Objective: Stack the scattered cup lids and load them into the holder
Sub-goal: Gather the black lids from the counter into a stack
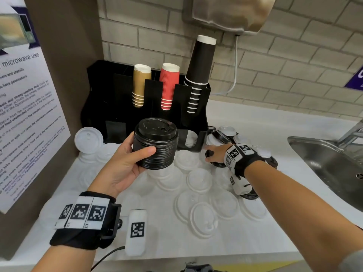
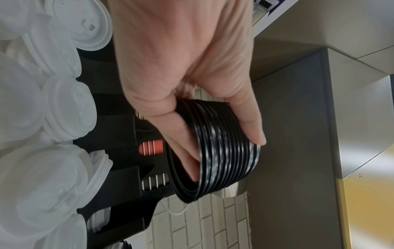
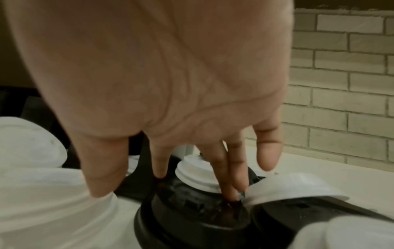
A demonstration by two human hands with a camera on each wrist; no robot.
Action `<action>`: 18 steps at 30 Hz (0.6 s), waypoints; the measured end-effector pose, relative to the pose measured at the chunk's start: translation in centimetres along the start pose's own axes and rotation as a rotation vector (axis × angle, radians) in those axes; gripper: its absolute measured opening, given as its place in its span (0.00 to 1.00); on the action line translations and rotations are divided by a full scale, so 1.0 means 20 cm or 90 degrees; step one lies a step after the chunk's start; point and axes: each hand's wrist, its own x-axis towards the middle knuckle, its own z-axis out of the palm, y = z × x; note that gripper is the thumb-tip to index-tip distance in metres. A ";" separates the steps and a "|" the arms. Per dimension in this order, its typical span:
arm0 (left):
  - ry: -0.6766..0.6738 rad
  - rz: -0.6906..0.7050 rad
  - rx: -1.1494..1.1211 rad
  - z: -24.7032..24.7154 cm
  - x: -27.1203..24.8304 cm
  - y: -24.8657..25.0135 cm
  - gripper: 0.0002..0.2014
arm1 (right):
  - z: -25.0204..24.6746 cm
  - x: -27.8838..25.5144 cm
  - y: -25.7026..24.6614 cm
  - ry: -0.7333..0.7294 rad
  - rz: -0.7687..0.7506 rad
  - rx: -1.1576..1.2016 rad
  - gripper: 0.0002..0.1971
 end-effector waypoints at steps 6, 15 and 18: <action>-0.006 -0.004 -0.007 -0.01 0.02 -0.01 0.44 | 0.00 0.05 -0.02 -0.012 0.016 0.043 0.27; 0.000 -0.011 -0.015 0.00 0.06 -0.02 0.47 | 0.02 0.06 -0.01 0.028 -0.009 0.053 0.27; -0.004 -0.015 -0.010 -0.01 0.06 -0.02 0.45 | 0.02 0.08 -0.02 0.023 -0.008 0.066 0.32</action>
